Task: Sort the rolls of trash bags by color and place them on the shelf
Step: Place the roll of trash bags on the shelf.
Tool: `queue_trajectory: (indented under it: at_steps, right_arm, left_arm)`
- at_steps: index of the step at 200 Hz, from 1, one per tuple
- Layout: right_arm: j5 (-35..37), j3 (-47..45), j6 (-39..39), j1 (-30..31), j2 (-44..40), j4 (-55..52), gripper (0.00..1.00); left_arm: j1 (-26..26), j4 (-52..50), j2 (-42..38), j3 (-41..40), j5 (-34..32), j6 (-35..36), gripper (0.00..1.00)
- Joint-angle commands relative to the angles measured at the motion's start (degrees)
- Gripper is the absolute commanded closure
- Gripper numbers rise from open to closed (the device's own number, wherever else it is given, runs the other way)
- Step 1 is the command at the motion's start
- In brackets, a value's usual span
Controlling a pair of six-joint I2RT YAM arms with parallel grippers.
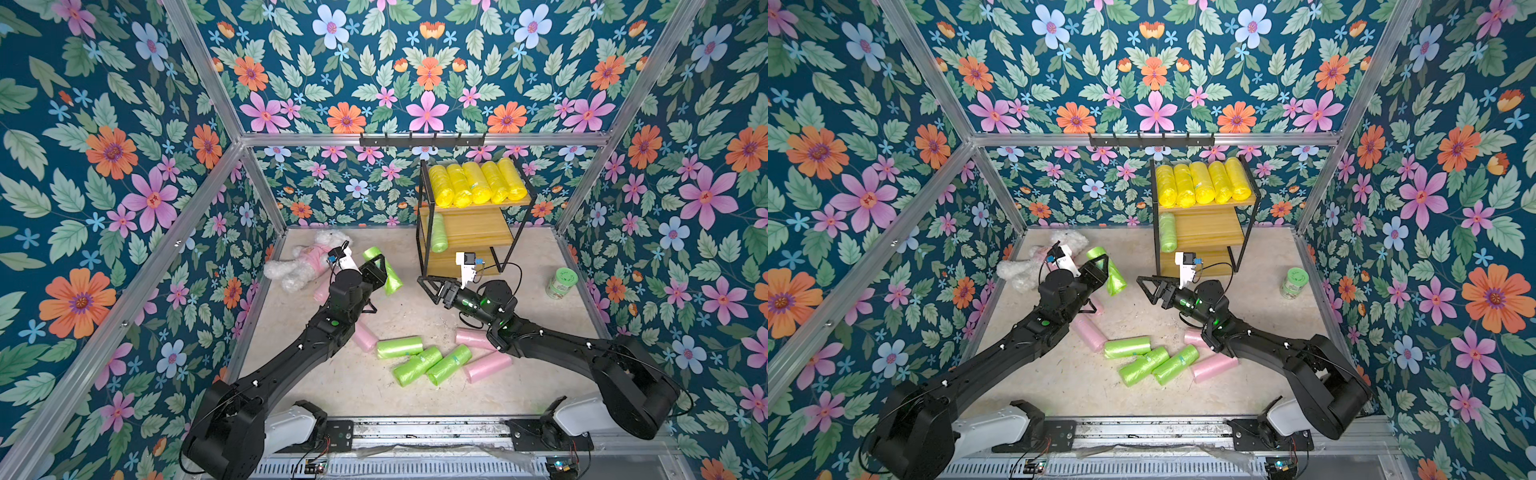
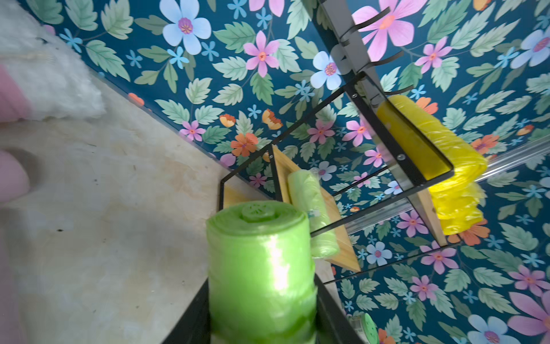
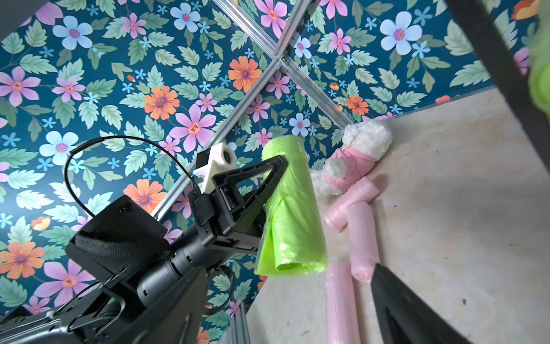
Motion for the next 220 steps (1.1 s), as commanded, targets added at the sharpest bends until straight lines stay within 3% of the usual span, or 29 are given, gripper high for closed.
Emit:
queue_trajectory:
  at_steps: [1,75,180,220]
  right_arm:
    - [0.60,0.95,1.67,0.99,1.28,4.98,0.05]
    - [4.59,3.13,0.74,1.47,4.70,3.37,0.03]
    - [2.72,5.96,1.63,2.74,9.22,5.91,0.03]
    - [2.55,6.75,1.79,2.72,10.13,6.45,0.13]
  left_arm:
    - [-0.79,6.77,0.82,0.80,0.40,-1.90,0.58]
    - [-2.70,10.51,3.07,1.20,2.77,-6.18,0.58]
    - [-3.54,13.59,5.21,1.79,4.93,-9.23,0.58]
    - [-3.63,13.67,5.36,1.90,5.02,-9.34,0.58]
